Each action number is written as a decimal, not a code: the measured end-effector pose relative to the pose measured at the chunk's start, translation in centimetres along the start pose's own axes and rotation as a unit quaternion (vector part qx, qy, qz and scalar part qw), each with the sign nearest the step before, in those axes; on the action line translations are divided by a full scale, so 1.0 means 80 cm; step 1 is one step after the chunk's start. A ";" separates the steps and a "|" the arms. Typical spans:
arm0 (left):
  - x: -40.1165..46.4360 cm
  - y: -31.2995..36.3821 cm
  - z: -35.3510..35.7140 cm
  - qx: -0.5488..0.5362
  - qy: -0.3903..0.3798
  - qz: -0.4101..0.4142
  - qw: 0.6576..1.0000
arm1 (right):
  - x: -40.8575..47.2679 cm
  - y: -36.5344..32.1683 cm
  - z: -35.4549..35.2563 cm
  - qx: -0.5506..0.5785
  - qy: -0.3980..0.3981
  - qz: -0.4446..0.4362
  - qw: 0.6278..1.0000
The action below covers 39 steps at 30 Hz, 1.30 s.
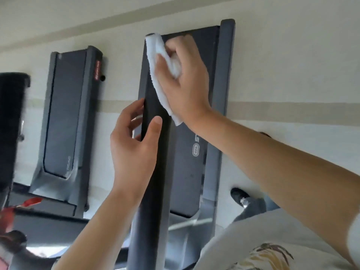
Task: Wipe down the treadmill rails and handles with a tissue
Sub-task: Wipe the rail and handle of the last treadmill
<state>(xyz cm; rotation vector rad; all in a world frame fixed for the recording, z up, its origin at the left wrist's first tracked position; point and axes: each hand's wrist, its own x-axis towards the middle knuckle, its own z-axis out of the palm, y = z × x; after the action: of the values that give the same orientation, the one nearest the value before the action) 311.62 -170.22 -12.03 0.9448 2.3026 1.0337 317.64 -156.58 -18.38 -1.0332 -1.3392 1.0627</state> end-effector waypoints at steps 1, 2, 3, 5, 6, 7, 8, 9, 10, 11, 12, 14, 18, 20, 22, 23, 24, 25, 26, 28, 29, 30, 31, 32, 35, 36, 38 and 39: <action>0.000 0.000 0.000 -0.006 -0.004 0.004 1.000 | -0.014 -0.003 -0.002 0.010 0.003 0.002 1.000; 0.001 -0.001 -0.001 -0.012 -0.008 0.009 1.000 | -0.030 -0.004 -0.003 0.021 0.002 0.004 1.000; 0.002 -0.002 -0.001 -0.017 -0.011 0.013 1.000 | -0.047 -0.005 -0.004 0.033 -0.001 0.009 0.999; 0.002 -0.003 -0.001 -0.026 -0.014 0.017 0.999 | -0.079 -0.005 -0.006 0.054 -0.005 0.030 0.998; 0.001 -0.003 -0.001 -0.031 -0.017 0.018 0.999 | -0.091 -0.004 -0.006 0.061 -0.006 0.042 0.997; 0.000 -0.004 -0.001 -0.036 -0.022 0.016 0.999 | -0.101 -0.003 -0.007 0.066 -0.006 0.055 0.996; 0.000 -0.004 -0.001 -0.041 -0.026 0.013 0.999 | -0.108 -0.001 -0.008 0.069 -0.009 0.064 0.996; -0.001 -0.004 -0.002 -0.045 -0.028 0.011 0.999 | -0.112 0.001 -0.009 0.071 -0.014 0.068 0.995; -0.001 -0.004 -0.003 -0.046 -0.029 0.011 0.998 | -0.113 0.002 -0.009 0.071 -0.023 0.064 0.995; -0.001 -0.004 -0.003 -0.042 -0.031 0.011 0.999 | -0.109 0.004 -0.010 0.067 -0.033 0.057 0.996; 0.000 -0.004 -0.004 -0.037 -0.032 0.011 0.999 | -0.101 0.006 -0.009 0.057 -0.038 0.049 0.996; 0.001 -0.003 -0.004 -0.031 -0.028 0.017 0.999 | -0.070 0.016 -0.004 0.034 -0.022 0.048 0.998; -0.001 0.001 0.001 -0.020 -0.025 0.028 0.999 | -0.010 0.033 0.008 0.040 0.031 0.081 0.995; 0.000 0.004 0.003 -0.018 -0.025 0.038 0.999 | -0.012 0.035 0.009 0.047 0.024 0.092 0.994; 0.001 0.004 0.004 -0.011 -0.025 0.038 0.999 | -0.031 0.033 0.007 0.054 0.001 0.114 0.992; 0.001 0.004 0.005 -0.006 -0.024 0.034 0.999 | -0.046 0.031 0.004 0.053 -0.016 0.125 0.991; 0.000 0.005 0.005 -0.004 -0.021 0.031 0.999 | -0.063 0.029 -0.001 0.051 -0.037 0.130 0.990; -0.001 0.006 0.005 -0.002 -0.017 0.032 0.999 | -0.083 0.026 -0.006 0.053 -0.061 0.129 0.988; -0.001 0.007 0.005 0.001 -0.014 0.034 0.999 | -0.103 0.024 -0.012 0.055 -0.086 0.128 0.986; -0.001 0.007 0.005 0.011 -0.013 0.033 0.999 | -0.135 0.019 -0.025 0.064 -0.130 0.126 0.981; -0.001 0.007 0.005 0.016 -0.012 0.035 0.999 | -0.142 0.018 -0.030 0.067 -0.144 0.119 0.980; -0.001 0.007 0.006 0.020 -0.011 0.036 0.999 | -0.139 0.019 -0.033 0.069 -0.153 0.111 0.980; -0.001 0.006 0.006 0.021 -0.011 0.034 0.999 | -0.130 0.020 -0.033 0.070 -0.156 0.103 0.980; -0.001 0.006 0.006 0.020 -0.010 0.032 0.999 | -0.115 0.022 -0.031 0.070 -0.146 0.101 0.982; 0.001 0.005 0.007 0.014 -0.002 0.037 0.999 | -0.057 0.023 -0.011 0.074 -0.056 0.139 0.986; 0.001 0.004 0.007 0.019 -0.003 0.038 0.999 | -0.042 0.022 -0.006 0.073 -0.031 0.147 0.986; -0.001 0.005 0.008 0.026 -0.006 0.041 0.999 | -0.033 0.019 0.000 0.074 -0.005 0.146 0.987; -0.002 0.006 0.008 0.024 -0.006 0.043 0.999 | -0.036 0.020 0.001 0.077 -0.003 0.141 0.987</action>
<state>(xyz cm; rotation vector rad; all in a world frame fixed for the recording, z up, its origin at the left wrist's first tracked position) 312.32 -169.82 -12.06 1.0741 2.3047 1.0075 317.64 -159.08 -20.56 -1.1255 -1.1156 1.3589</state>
